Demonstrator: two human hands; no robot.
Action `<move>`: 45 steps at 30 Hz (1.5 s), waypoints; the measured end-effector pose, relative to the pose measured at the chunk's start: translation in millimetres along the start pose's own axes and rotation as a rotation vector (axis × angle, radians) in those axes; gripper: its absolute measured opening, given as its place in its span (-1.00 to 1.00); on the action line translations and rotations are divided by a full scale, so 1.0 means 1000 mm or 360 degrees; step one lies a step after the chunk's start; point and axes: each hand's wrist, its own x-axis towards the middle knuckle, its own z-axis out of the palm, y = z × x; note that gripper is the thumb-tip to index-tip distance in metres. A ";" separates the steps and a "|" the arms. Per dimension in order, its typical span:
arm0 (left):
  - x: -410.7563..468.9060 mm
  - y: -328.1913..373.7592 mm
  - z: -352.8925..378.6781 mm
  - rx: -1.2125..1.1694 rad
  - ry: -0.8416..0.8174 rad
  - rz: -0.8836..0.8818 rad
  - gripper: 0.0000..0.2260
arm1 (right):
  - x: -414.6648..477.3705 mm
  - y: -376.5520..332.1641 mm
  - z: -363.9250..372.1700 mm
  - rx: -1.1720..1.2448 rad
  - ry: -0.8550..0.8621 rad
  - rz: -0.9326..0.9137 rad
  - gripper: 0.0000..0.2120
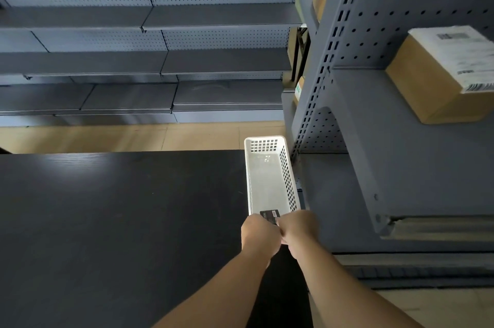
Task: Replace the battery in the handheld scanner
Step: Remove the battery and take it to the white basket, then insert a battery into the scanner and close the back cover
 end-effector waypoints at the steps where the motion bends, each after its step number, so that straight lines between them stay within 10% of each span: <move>1: -0.002 -0.001 0.000 0.0015 -0.0027 0.0005 -0.85 | -0.002 0.000 0.000 -0.0071 -0.0006 -0.0025 -0.92; 9: -0.027 -0.001 -0.019 -0.0132 -0.0044 0.0116 -0.86 | -0.033 -0.001 -0.015 -0.0183 -0.0113 -0.0265 -0.81; 22: -0.124 -0.048 -0.230 0.0954 0.0569 0.0494 -0.70 | -0.198 -0.090 -0.006 -0.1724 -0.0155 -0.1820 -0.69; 45: -0.375 -0.470 -0.475 0.0648 0.1297 -0.0877 -0.76 | -0.676 0.023 0.333 -0.2267 -0.1193 -0.3454 -0.74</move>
